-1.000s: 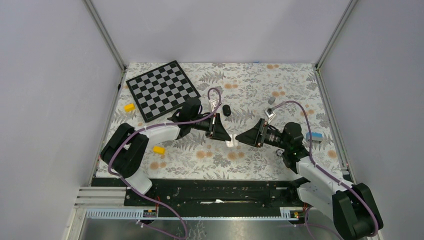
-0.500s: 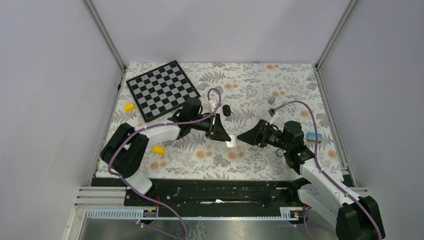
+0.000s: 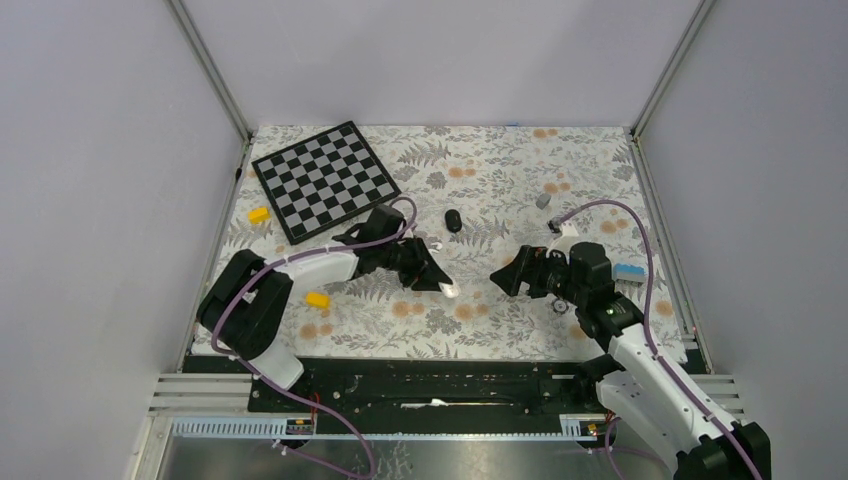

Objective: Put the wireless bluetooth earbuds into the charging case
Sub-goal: Open the charging case, then place the charging case at the center of the board.

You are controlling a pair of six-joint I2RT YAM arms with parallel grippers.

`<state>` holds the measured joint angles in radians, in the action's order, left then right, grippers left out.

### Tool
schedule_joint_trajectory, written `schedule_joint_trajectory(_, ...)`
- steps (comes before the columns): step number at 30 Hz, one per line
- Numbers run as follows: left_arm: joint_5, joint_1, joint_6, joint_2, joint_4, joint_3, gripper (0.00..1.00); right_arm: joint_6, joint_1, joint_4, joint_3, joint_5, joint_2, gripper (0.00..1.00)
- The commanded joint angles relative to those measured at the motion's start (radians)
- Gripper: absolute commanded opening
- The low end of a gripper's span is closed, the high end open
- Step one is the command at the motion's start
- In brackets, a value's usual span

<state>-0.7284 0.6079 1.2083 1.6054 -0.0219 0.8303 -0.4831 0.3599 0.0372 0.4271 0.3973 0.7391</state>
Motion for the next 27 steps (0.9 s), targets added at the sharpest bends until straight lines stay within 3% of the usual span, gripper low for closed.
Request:
schedule_joint_trajectory(1,0.274,0.010,0.010,-0.036,0.499,0.171,0.00,0.072,0.005,0.075,0.022,-0.130,-0.015,0.92)
schedule_joint_trajectory(3,0.357,0.024,-0.014,-0.012,0.662,0.274,0.00,0.061,0.005,0.069,0.017,-0.145,-0.012,0.92)
schedule_joint_trajectory(11,0.623,0.082,-0.033,0.170,0.999,0.491,0.00,0.060,0.005,0.063,0.036,-0.149,0.045,0.92)
schedule_joint_trajectory(19,0.721,0.227,-0.103,0.312,1.002,0.607,0.00,0.063,0.005,0.095,0.032,-0.176,0.011,0.93)
schedule_joint_trajectory(25,0.799,0.267,-0.124,0.360,1.029,0.651,0.00,0.040,0.005,0.106,0.004,-0.180,-0.028,0.93)
schedule_joint_trajectory(27,0.797,0.272,-0.128,0.365,1.019,0.655,0.06,0.032,0.005,0.111,0.003,-0.185,-0.034,0.93)
